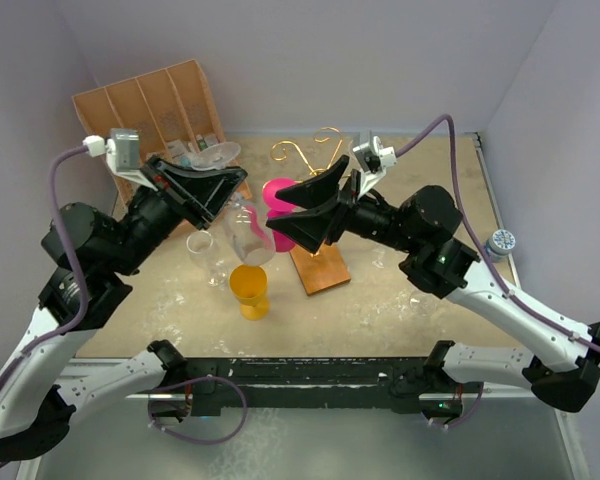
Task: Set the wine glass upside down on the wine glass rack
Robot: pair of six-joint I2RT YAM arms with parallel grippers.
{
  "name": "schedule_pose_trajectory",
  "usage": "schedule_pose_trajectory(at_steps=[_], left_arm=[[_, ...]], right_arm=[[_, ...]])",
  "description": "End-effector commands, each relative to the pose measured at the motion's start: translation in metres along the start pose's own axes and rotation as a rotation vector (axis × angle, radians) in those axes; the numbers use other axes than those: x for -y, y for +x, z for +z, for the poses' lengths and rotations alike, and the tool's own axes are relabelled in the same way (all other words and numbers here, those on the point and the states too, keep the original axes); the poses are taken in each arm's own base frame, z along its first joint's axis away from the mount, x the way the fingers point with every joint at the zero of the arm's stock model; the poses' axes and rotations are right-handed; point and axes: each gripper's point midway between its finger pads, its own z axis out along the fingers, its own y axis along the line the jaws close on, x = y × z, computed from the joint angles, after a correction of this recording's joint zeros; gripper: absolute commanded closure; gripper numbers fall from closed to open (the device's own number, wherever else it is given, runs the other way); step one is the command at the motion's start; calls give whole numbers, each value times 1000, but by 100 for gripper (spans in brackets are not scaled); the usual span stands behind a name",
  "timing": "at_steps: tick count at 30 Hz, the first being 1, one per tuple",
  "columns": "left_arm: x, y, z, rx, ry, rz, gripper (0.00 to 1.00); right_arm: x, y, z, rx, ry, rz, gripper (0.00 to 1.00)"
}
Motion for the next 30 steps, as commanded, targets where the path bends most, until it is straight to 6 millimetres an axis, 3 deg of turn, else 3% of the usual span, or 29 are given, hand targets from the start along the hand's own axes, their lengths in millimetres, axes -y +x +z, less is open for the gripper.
schedule_pose_trajectory(at_steps=[1, 7, 15, 27, 30], left_arm=[[32, -3, 6, 12, 184, 11, 100], [46, 14, 10, -54, 284, 4, 100], [53, 18, 11, -71, 329, 7, 100], [63, 34, 11, -136, 413, 1, 100], [64, 36, 10, -148, 423, 1, 100]], right_arm=[[-27, -29, 3, 111, -126, -47, 34], [-25, -18, 11, 89, -149, -11, 39], [-20, -3, 13, 49, -148, 11, 54], [-14, 2, 22, 27, -137, 39, 70], [-14, 4, 23, 19, -140, 37, 86]])
